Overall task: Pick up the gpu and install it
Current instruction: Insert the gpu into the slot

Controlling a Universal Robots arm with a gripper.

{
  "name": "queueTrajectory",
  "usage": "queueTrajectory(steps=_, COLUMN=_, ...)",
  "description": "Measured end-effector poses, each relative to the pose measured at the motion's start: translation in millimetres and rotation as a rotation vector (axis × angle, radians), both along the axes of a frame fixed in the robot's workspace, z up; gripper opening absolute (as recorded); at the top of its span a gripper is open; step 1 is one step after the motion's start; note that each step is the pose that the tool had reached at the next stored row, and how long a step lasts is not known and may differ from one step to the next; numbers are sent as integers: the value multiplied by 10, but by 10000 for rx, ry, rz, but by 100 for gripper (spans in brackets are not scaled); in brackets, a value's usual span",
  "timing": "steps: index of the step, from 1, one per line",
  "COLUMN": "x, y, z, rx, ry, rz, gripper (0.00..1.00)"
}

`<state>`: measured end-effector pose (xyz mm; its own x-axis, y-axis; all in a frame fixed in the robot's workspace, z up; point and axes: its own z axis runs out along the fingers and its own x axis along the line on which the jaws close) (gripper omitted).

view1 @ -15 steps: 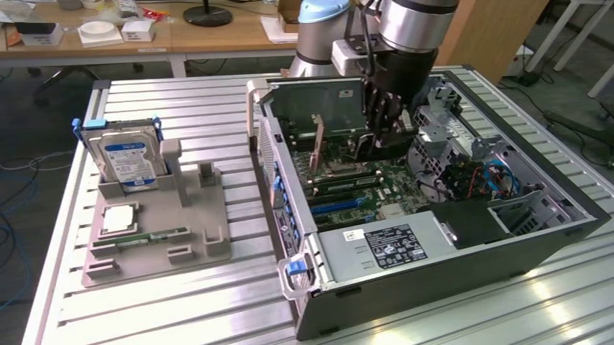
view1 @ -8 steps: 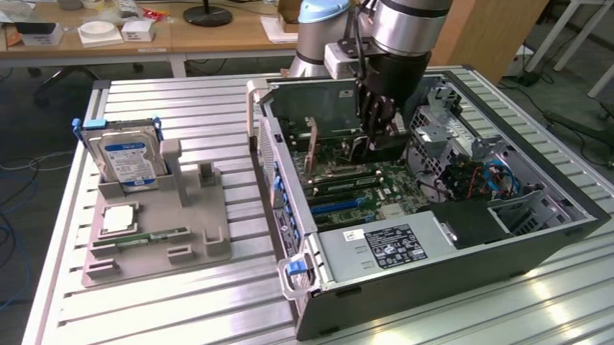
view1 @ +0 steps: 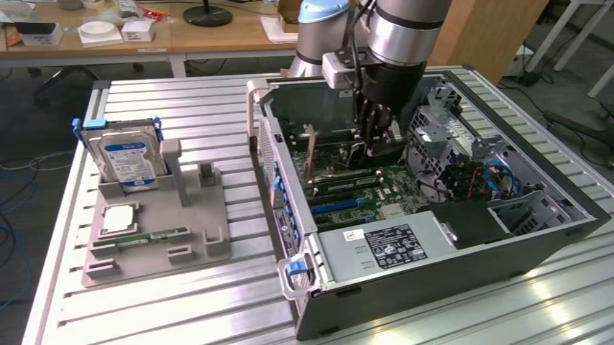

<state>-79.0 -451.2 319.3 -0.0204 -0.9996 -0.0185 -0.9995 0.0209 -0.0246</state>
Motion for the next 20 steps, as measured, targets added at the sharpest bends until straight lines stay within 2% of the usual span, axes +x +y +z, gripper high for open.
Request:
queueTrajectory(steps=5, x=-26, y=-13, z=-27, rx=-1, ry=1, rz=3, gripper=27)
queueTrajectory(steps=10, x=-30, y=-84, z=-49, rx=1, ry=0, rz=2, gripper=27)
queueTrajectory(steps=20, x=-49, y=-88, z=-219, rx=0, ry=0, rz=2, gripper=27)
